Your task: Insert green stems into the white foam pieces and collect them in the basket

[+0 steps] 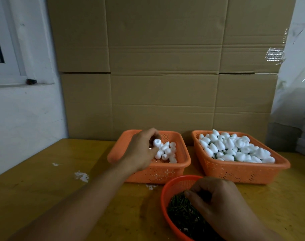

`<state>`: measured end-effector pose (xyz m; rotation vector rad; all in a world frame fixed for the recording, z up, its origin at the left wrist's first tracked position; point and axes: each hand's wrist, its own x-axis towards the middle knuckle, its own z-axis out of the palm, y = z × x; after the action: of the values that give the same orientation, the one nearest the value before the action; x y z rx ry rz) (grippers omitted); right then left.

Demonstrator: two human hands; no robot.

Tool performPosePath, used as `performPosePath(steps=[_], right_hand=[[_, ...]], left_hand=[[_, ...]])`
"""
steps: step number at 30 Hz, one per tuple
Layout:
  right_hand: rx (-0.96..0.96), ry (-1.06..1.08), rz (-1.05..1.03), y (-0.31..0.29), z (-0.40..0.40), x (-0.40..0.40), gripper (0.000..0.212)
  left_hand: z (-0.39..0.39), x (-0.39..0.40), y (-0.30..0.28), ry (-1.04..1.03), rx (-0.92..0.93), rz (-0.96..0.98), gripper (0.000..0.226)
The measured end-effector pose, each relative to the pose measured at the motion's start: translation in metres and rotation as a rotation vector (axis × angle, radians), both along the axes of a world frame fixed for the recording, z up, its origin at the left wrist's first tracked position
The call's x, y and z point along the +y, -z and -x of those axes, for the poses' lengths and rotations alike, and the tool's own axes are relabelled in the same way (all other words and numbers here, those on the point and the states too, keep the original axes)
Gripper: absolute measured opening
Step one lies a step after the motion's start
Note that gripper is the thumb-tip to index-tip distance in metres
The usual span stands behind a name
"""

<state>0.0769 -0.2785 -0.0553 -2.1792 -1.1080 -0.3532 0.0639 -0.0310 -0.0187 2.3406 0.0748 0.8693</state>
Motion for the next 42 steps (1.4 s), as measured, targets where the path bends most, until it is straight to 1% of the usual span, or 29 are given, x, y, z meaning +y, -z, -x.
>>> performPosePath(steps=[3,8,13,17,20,23,25,27,28,32,36,40,42], right_hand=[[-0.003,0.001,0.008,0.000,0.001,0.000,0.013],[0.009,0.018,0.016,-0.001,0.001,0.001,0.011],[0.035,0.038,0.091,-0.003,0.001,0.000,0.009],[0.058,0.048,0.151,-0.005,0.000,-0.001,0.013],[0.087,0.059,0.234,-0.007,-0.001,-0.003,0.019],[0.105,0.066,0.327,-0.006,-0.002,-0.004,0.020],[0.097,0.064,0.373,-0.003,-0.001,-0.003,0.020],[0.096,0.056,0.421,-0.001,0.000,-0.003,0.026],[0.103,0.055,0.449,0.000,0.001,-0.002,0.030],[0.129,0.060,0.563,0.002,0.004,-0.001,0.042],[0.125,0.079,0.609,0.001,0.004,0.002,0.041],[0.130,0.093,0.629,0.001,0.005,0.003,0.036],[0.128,0.099,0.631,0.000,0.004,0.002,0.032]], left_hand=[[0.017,-0.016,0.004,0.105,-0.070,0.033,0.017],[0.040,-0.039,0.010,0.249,-0.109,0.065,0.027],[0.053,-0.053,0.018,0.339,-0.140,0.083,0.024],[0.065,-0.057,0.027,0.395,-0.074,0.097,0.039],[0.068,-0.058,0.032,0.396,-0.032,0.065,0.038],[0.069,-0.060,0.034,0.385,0.019,0.102,0.033],[0.069,-0.062,0.036,0.417,0.059,0.154,0.039],[0.069,-0.064,0.038,0.438,0.091,0.177,0.049],[0.068,-0.065,0.040,0.432,0.097,0.172,0.049],[0.068,-0.067,0.043,0.404,0.101,0.167,0.031],[0.070,-0.071,0.040,0.468,0.109,0.222,0.023],[0.067,-0.071,0.043,0.435,0.072,0.213,0.025],[0.066,-0.072,0.043,0.430,0.059,0.259,0.027]])
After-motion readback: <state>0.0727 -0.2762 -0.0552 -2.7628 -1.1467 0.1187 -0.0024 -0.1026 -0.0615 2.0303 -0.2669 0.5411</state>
